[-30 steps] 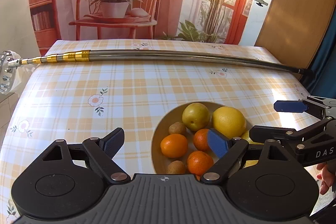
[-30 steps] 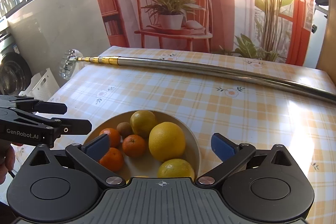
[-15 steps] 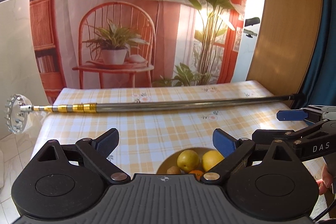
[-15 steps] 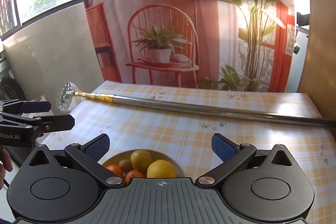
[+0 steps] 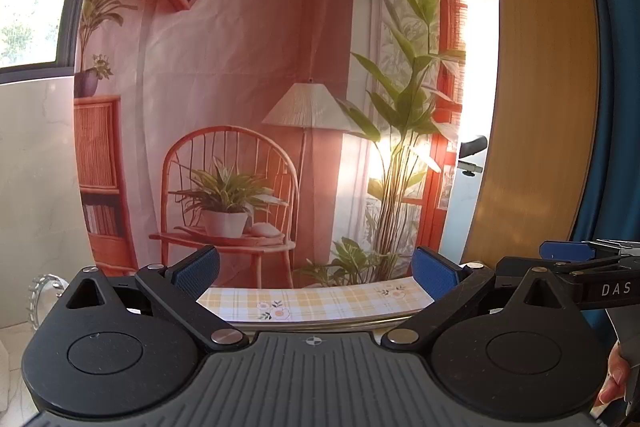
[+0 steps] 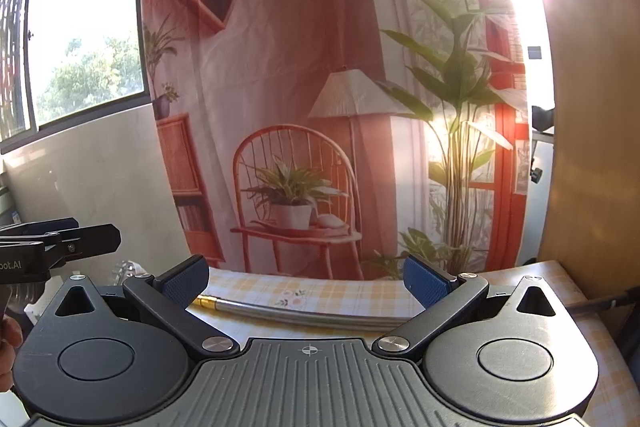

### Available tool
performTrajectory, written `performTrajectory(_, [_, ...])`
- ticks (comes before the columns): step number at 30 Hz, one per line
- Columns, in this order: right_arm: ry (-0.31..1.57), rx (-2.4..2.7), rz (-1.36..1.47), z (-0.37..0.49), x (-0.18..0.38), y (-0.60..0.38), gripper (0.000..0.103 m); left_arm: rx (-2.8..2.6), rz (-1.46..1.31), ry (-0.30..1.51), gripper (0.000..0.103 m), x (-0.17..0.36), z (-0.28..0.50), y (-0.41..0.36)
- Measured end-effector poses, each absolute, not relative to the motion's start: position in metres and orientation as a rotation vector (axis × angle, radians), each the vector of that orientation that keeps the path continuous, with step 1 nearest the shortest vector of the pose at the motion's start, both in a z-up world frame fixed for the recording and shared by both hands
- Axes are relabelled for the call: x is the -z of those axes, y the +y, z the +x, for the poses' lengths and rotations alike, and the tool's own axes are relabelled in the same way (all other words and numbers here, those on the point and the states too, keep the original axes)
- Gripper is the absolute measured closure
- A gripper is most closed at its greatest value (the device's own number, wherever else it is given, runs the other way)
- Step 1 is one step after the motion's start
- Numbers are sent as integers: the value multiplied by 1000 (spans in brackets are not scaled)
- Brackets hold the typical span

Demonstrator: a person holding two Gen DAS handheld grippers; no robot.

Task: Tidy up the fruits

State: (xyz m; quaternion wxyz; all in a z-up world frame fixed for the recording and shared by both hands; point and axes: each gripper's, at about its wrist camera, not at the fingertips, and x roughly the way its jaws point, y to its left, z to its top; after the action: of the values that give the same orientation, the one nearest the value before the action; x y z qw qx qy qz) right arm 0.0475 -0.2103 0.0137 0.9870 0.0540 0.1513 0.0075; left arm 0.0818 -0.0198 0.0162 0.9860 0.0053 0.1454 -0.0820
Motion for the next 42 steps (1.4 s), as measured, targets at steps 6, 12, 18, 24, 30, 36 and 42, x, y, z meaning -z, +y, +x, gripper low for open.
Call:
performTrajectory(6, [269, -3, 96, 41, -25, -209, 0, 133, 34, 260, 0, -28, 75, -26])
performTrajectory(12, [261, -2, 88, 39, -27, -207, 0, 135, 59, 228, 0, -31, 68, -27])
performTrajectory(18, [256, 3, 81, 38, -27, -205, 0, 132, 67, 222, 0, -32, 65, -27])
performTrajectory(24, [256, 8, 82, 38, -27, -205, 0, 132, 64, 228, 0, -32, 65, -25])
performTrajectory(30, [256, 10, 82, 38, -27, -204, 0, 131, 65, 234, 0, -34, 66, -25])
performTrajectory(36, [257, 12, 83, 37, -27, -203, 0, 123, 69, 251, 0, -33, 67, -25])
performTrajectory(42, [259, 13, 84, 37, -27, -204, 0, 120, 79, 260, 0, -33, 66, -25])
